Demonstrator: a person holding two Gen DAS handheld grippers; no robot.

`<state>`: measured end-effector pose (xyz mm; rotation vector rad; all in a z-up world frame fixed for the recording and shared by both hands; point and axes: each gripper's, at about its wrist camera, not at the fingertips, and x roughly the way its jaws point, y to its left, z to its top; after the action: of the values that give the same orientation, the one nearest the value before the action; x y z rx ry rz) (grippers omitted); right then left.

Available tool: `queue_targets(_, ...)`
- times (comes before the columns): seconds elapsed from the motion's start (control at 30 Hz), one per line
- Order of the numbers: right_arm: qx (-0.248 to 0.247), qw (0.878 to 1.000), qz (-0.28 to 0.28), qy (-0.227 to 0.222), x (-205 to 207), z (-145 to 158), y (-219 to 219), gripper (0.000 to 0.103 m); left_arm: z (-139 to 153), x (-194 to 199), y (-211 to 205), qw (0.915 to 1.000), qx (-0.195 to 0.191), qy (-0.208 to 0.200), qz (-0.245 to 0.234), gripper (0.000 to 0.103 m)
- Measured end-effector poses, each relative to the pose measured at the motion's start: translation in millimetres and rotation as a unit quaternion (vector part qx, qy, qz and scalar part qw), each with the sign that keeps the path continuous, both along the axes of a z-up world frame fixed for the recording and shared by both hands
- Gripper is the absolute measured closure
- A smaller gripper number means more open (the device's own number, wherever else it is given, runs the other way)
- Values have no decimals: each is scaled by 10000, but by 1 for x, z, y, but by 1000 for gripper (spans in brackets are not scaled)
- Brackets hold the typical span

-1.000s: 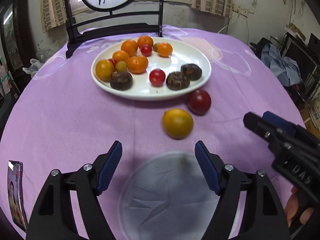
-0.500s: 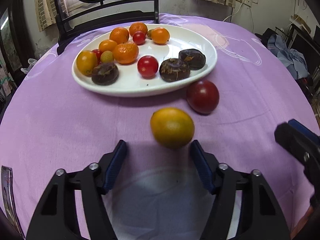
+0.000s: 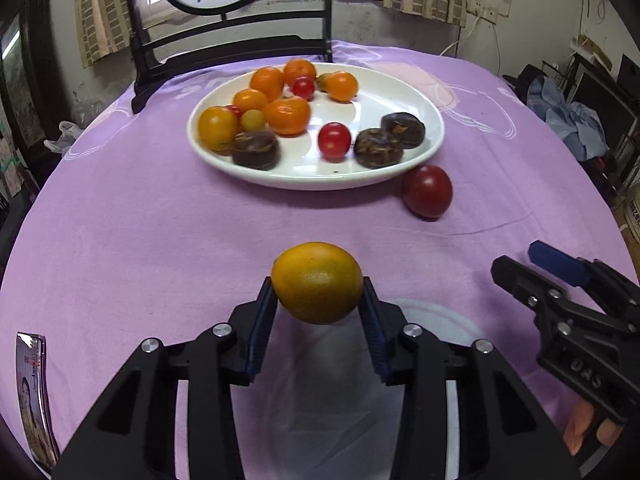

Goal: Organize fruits
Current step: 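Grasp a yellow-orange fruit with the left tool while the right tool grasps a dark red tomato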

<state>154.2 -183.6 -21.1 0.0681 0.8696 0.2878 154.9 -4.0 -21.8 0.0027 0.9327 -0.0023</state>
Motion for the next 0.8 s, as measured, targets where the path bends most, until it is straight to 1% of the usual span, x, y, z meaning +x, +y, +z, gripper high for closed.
queue_targets(0.07, -14, 9999, -37, 128, 6, -3, 8, 44, -1, -3, 10, 9998, 102, -147, 119, 62)
queue_targets(0.17, -386, 9991, 69, 173, 17, -7, 27, 44, -4, -3, 23, 9990, 202, -255, 297, 62)
queue_targets(0.2, -472, 9987, 99, 186, 21, -8, 33, 44, -5, -2, 27, 9992, 131, -222, 294, 62)
queue_targets(0.3, -672, 9974, 154, 205, 33, -9, 49, 44, -7, 3, 40, 9989, -368, 21, 277, 62)
queue_targets(0.33, -733, 9969, 177, 207, 38, -10, 54, 45, -7, 3, 41, 9986, -445, 52, 276, 62)
queue_targets(0.5, -848, 9960, 230, 177, 56, -10, 71, 53, -5, 3, 39, 9986, -484, 49, 207, 62)
queue_targets(0.63, -928, 9954, 131, 198, 68, -9, 76, 64, -6, 3, 35, 9988, -470, 69, 143, 62)
queue_targets(0.8, -796, 9966, 0, 213, 64, -8, 66, 65, -5, 2, 36, 9986, -496, 48, 162, 62)
